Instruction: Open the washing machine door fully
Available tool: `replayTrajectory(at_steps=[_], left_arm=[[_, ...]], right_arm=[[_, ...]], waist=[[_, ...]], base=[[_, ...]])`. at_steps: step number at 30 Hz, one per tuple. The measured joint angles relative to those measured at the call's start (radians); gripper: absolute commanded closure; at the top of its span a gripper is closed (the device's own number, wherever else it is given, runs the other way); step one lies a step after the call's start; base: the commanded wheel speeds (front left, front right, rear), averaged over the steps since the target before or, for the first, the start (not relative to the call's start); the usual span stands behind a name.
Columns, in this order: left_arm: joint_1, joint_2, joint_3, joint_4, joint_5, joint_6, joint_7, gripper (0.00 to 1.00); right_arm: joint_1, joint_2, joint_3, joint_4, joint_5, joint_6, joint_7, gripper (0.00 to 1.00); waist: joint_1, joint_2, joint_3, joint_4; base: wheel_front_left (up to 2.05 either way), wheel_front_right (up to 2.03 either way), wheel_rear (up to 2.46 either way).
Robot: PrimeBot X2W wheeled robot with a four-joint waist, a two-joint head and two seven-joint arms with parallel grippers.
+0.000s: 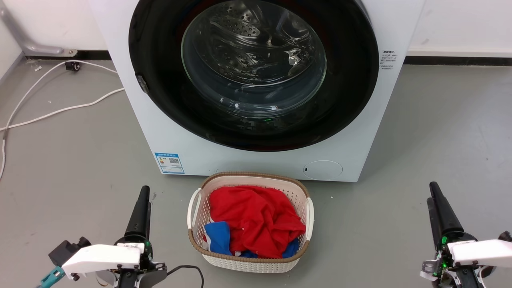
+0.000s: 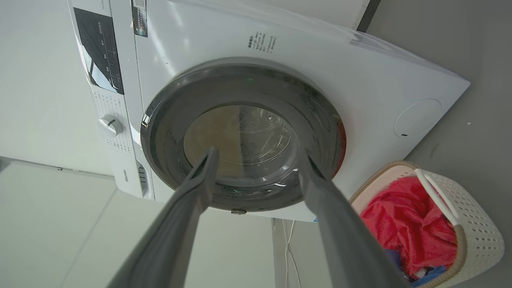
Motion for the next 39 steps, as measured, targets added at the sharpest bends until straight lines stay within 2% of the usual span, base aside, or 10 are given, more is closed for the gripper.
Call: replayTrajectory(at_steps=[17, 29, 39], left_arm=[[0.001, 0.011, -0.054, -0.024, 0.447, 0.0, -0.063, 0.0], [-0.004, 0.047, -0.108, -0.009, 0.718, 0.033, -0.1, 0.0], [-0.01, 0.072, -0.143, -0.008, 0.869, 0.059, -0.13, 0.0]], right_arm=[[0.014, 0.006, -0.018, -0.06, -0.485, 0.0, -0.022, 0.0], [0.037, 0.012, -0.023, -0.111, -0.721, 0.0, -0.015, 0.0], [0.049, 0.01, -0.02, -0.145, -0.869, 0.0, -0.01, 0.0]], waist=[[0.0, 0.0, -0.001, -0.006], [0.0, 0.0, -0.003, -0.012], [0.0, 0.0, -0.005, -0.018]], base=[[0.0, 0.0, 0.0], [0.0, 0.0, 0.0], [0.0, 0.0, 0.0]])
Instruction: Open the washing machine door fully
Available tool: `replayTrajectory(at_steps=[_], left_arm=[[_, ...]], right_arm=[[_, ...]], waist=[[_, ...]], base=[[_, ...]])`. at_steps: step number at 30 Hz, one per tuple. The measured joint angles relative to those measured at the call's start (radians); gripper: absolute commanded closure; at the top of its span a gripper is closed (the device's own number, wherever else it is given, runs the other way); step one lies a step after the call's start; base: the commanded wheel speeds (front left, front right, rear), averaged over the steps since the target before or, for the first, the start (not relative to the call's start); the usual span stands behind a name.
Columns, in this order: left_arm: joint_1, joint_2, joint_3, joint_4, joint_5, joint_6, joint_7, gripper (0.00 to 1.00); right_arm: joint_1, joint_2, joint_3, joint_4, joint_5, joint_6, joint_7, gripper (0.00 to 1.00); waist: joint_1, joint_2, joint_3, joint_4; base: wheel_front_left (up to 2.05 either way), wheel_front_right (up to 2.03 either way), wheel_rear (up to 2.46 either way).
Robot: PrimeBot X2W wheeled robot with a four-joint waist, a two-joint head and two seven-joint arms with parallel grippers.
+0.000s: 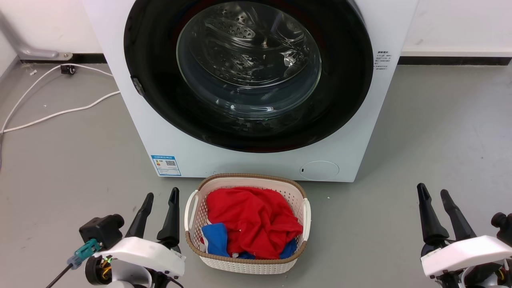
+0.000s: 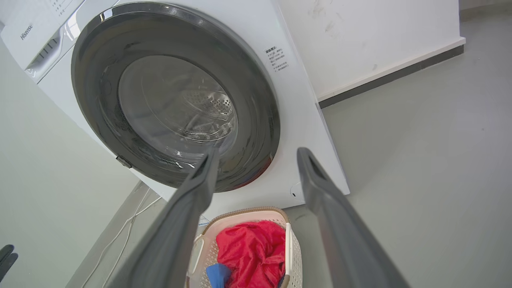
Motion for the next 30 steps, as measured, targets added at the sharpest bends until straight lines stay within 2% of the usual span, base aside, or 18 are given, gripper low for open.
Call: replayTrajectory(at_steps=[19, 30], left_arm=[[-0.016, 0.038, -0.058, -0.001, 0.22, 0.042, -0.049, 0.0], [-0.024, 0.05, -0.077, 0.005, 0.286, 0.041, -0.074, 0.0]], right_arm=[[0.023, 0.001, -0.002, -0.043, -0.24, 0.0, 0.003, 0.0], [0.034, 0.007, 0.002, -0.062, -0.348, 0.0, -0.002, 0.0]], waist=[[0.0, 0.0, -0.001, -0.008], [0.0, 0.0, -0.003, -0.013]], base=[[0.0, 0.0, 0.0], [0.0, 0.0, 0.0]])
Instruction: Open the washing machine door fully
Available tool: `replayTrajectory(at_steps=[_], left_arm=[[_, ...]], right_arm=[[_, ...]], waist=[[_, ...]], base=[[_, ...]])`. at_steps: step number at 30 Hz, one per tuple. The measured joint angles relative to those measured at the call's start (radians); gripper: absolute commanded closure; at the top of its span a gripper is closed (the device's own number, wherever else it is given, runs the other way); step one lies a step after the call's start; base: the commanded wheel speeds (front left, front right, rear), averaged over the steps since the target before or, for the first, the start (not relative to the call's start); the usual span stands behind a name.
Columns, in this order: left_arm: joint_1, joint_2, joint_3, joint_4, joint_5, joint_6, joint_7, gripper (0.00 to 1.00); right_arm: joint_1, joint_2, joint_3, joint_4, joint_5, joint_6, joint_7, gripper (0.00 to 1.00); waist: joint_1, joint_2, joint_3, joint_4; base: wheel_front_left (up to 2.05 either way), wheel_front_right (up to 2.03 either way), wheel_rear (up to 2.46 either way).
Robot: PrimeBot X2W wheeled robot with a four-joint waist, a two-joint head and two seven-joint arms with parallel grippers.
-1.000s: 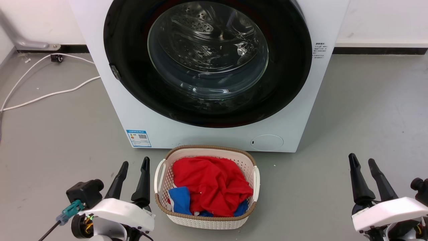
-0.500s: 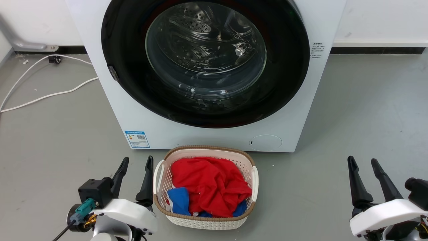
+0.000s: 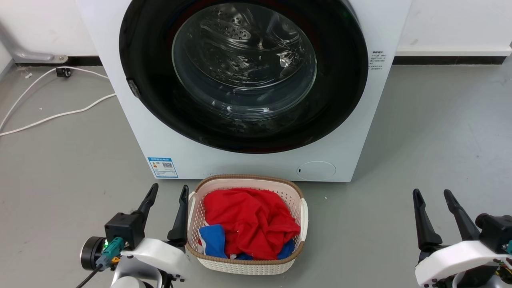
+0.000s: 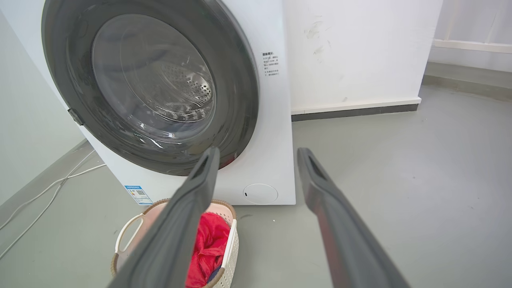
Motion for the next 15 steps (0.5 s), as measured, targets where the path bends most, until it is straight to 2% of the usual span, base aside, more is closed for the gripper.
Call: replayTrajectory(at_steps=[15], left_arm=[[-0.004, 0.001, -0.013, 0.023, 0.076, -0.006, -0.03, 0.0]], right_arm=[[0.0, 0.007, -0.003, -0.003, -0.091, 0.0, -0.018, 0.0]], waist=[[0.0, 0.0, 0.0, -0.007]], base=[[0.0, 0.0, 0.0]])
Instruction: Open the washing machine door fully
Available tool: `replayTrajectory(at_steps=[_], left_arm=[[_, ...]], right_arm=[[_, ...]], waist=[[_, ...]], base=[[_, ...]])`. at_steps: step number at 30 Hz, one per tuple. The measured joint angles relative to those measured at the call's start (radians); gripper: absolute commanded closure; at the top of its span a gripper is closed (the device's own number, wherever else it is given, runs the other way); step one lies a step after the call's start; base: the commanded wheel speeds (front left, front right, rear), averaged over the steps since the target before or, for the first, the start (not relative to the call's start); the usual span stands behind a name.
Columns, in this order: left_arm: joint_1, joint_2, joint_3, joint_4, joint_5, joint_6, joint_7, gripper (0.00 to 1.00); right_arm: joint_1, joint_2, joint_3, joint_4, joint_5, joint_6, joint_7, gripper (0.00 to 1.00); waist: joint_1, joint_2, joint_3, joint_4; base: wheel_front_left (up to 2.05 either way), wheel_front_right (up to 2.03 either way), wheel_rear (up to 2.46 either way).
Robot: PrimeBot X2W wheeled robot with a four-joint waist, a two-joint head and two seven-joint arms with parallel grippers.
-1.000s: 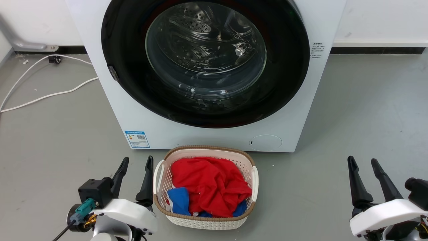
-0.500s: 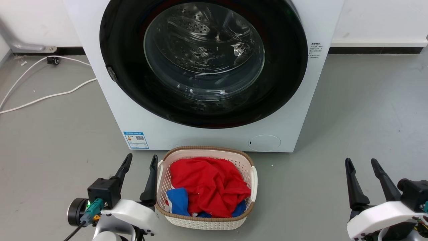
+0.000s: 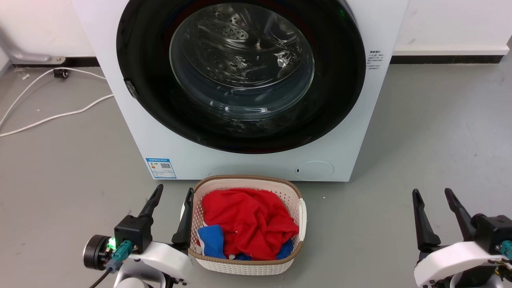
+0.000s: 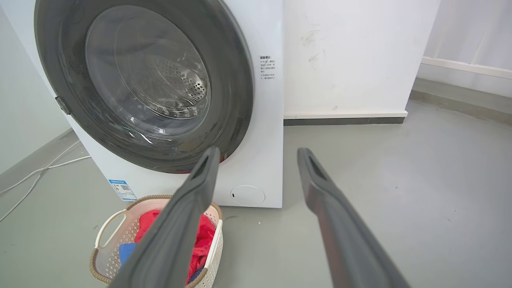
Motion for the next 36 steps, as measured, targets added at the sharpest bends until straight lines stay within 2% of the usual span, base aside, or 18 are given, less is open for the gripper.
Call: replayTrajectory(at_steps=[17, 28, 29, 30, 36], left_arm=[[-0.001, -0.025, 0.013, 0.038, 0.029, 0.007, -0.03, 0.0], [-0.005, -0.026, 0.013, 0.055, 0.017, 0.008, -0.033, 0.0], [-0.005, -0.026, 0.013, 0.056, 0.014, 0.009, -0.033, 0.0], [-0.005, -0.025, 0.012, 0.057, 0.011, 0.009, -0.033, 0.0], [-0.005, -0.025, 0.007, 0.058, 0.01, 0.012, -0.033, 0.0]], right_arm=[[0.002, 0.004, -0.014, 0.003, -0.08, 0.0, -0.017, 0.0], [0.003, 0.004, -0.014, 0.017, -0.055, 0.001, -0.026, 0.0], [0.003, 0.004, -0.014, 0.019, -0.045, 0.001, -0.026, 0.72], [0.003, 0.004, -0.014, 0.021, -0.041, 0.001, -0.026, 1.0], [0.003, 0.005, -0.014, 0.03, -0.018, 0.001, -0.029, 1.0]], waist=[[0.0, 0.0, -0.002, -0.001], [0.0, 0.0, -0.002, 0.002], [0.0, 0.0, -0.002, 0.002], [0.0, 0.0, -0.002, 0.002], [0.0, 0.0, -0.001, 0.004]], base=[[0.0, 0.0, 0.0], [0.0, 0.0, 0.0], [0.0, 0.0, 0.0], [0.0, 0.0, 0.0], [0.0, 0.0, 0.0]])
